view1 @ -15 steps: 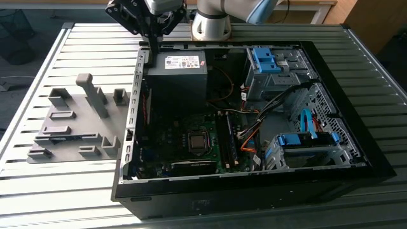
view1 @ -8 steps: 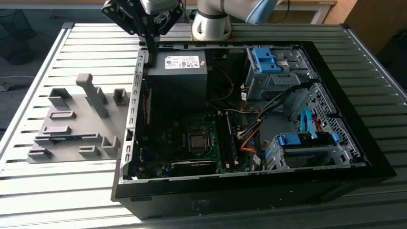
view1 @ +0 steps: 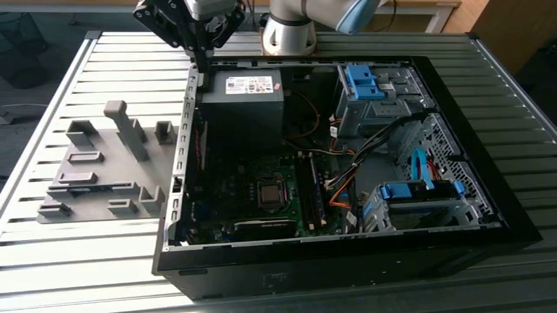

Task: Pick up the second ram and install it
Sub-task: 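Reach for the second ram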

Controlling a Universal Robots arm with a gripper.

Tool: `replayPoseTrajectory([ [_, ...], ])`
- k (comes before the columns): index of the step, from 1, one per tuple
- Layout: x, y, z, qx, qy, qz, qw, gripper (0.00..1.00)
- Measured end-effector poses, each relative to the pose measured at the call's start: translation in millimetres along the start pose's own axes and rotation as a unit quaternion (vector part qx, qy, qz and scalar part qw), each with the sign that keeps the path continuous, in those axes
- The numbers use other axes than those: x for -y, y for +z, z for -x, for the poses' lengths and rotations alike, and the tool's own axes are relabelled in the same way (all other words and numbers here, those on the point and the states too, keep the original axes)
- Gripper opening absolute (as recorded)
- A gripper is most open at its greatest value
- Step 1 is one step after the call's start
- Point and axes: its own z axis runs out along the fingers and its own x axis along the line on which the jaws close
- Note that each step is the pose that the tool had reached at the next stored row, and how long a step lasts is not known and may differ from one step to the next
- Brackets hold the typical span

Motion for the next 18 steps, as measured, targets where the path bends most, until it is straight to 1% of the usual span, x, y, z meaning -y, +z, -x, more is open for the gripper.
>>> replayPoseTrajectory([
  [9,0.5,-0.1,-7.0,0.0000,0.000,0.0000,1.0000,0.11],
  [18,1.3,-0.3,-17.3,0.0000,0.000,0.0000,1.0000,0.11],
])
